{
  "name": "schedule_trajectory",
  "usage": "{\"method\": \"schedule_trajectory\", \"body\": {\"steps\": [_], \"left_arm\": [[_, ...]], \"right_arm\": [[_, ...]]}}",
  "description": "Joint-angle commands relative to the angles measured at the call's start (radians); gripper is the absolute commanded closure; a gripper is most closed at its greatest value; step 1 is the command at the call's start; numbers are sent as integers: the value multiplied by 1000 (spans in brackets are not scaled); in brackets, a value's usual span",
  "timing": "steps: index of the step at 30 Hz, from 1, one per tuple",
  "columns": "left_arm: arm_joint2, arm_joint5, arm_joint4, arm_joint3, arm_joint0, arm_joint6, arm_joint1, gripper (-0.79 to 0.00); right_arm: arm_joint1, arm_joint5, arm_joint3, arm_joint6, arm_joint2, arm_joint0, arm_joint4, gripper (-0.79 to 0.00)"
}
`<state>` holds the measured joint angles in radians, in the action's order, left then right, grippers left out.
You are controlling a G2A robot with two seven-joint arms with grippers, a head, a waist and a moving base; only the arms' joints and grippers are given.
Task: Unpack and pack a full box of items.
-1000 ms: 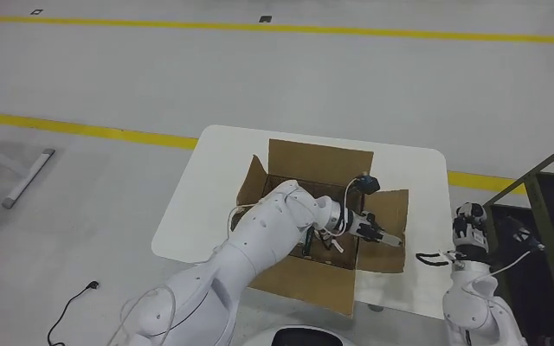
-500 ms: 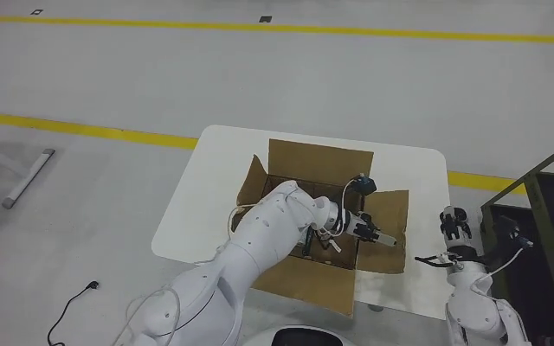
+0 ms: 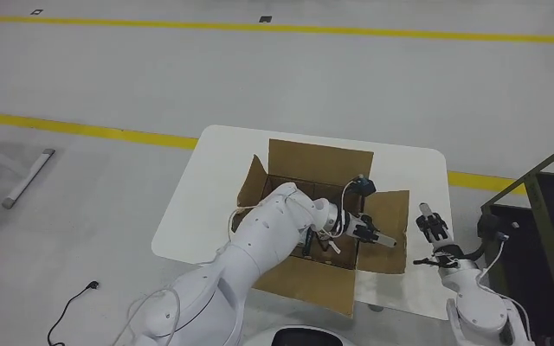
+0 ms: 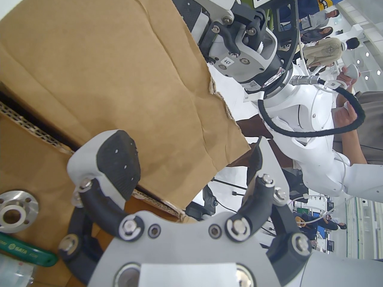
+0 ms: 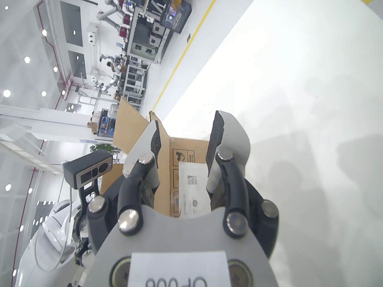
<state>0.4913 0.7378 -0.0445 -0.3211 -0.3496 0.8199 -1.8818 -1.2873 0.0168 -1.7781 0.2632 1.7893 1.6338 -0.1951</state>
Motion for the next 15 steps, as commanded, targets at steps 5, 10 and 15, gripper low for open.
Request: {"method": "schedule_trajectory", "body": {"steps": [5, 10, 15], "left_arm": [[9, 5, -7, 3, 0, 7, -2, -785], [15, 6, -14, 5, 2, 8, -4, -785], [21, 6, -22, 4, 1, 12, -7, -785]], "right_arm": [[1, -15, -9, 27, -16, -4, 19, -354], [2, -26, -13, 41, -20, -4, 35, -348], [5, -25, -13, 51, -28, -2, 17, -305]]}}
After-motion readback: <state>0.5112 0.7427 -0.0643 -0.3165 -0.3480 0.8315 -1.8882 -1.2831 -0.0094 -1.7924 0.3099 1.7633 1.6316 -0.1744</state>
